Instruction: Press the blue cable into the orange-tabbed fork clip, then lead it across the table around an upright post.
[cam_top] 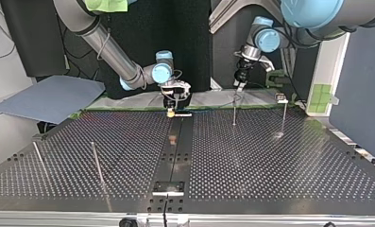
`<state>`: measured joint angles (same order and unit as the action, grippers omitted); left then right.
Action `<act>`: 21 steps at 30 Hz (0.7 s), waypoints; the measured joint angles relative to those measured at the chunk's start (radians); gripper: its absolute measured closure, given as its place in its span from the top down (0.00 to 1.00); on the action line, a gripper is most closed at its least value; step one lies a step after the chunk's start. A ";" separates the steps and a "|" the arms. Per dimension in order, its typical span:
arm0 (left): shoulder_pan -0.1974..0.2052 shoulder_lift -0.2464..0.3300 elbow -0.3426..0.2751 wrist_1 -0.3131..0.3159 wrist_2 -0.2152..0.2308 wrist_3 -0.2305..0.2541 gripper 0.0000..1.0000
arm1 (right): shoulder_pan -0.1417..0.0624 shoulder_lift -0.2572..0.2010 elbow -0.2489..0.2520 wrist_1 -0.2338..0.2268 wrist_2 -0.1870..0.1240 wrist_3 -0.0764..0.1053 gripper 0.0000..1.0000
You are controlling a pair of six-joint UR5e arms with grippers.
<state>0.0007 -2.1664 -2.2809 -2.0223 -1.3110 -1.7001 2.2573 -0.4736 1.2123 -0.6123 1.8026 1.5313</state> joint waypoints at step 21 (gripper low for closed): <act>-0.016 0.000 0.000 -0.010 -0.132 -0.007 1.00 | -0.003 0.003 0.000 0.001 -0.002 0.000 0.00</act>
<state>-0.0149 -2.1667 -2.2807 -2.0326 -1.4431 -1.7068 2.2544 -0.4710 1.2124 -0.6109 1.8006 1.5312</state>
